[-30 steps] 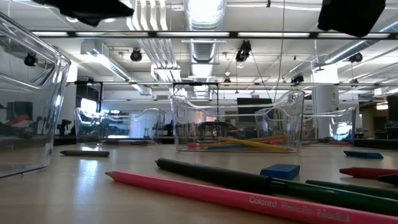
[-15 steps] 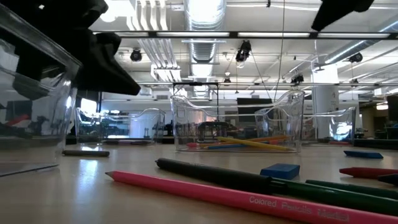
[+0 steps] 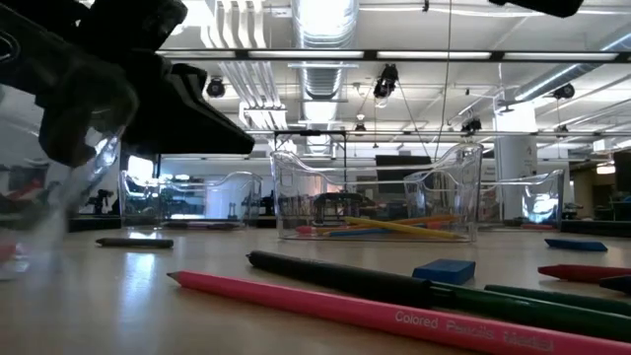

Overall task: Sort crayons/erasers/pens/pencils in bins
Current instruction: Adjust the bottom transparent bin

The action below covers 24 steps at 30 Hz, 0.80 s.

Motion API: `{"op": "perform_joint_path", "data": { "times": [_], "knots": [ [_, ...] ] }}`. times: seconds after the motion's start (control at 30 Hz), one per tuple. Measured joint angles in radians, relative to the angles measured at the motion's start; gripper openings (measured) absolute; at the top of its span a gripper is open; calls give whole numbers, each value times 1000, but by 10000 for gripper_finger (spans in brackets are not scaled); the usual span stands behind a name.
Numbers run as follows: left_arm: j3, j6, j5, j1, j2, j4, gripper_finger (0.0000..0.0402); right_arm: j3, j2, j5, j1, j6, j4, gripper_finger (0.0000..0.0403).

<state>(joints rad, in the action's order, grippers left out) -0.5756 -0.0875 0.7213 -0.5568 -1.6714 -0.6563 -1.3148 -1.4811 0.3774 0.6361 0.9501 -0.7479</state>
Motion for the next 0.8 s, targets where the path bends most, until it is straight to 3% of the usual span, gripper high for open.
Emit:
{"op": "perform_joint_path", "data": {
  "times": [0.17, 0.3, 0.4, 0.57, 0.63, 0.73, 0.8],
  "knots": [
    [-17, 0, 7, 1, -9, 2, 0, -1, 5, 16, -3, 33, 6, 30],
    [-18, 0, 6, 0, -4, 2, 0, -7, 6, 16, -1, 11, 3, 64],
    [-18, 0, 6, 1, -4, 3, 0, -6, 0, 24, -2, -4, 1, 142],
    [-18, 1, 7, 1, -3, 2, 0, -6, -6, 43, -2, 52, -31, 357],
    [-18, 1, 7, 1, -3, 2, 0, -6, -6, 48, -2, 80, -37, 385],
    [-18, 1, 7, 1, -3, 2, 0, -6, -6, 61, -2, 52, -24, 375],
    [-18, 1, 7, 1, -3, 2, 0, -6, -5, 73, -2, 36, -44, 389]
  ]
}}
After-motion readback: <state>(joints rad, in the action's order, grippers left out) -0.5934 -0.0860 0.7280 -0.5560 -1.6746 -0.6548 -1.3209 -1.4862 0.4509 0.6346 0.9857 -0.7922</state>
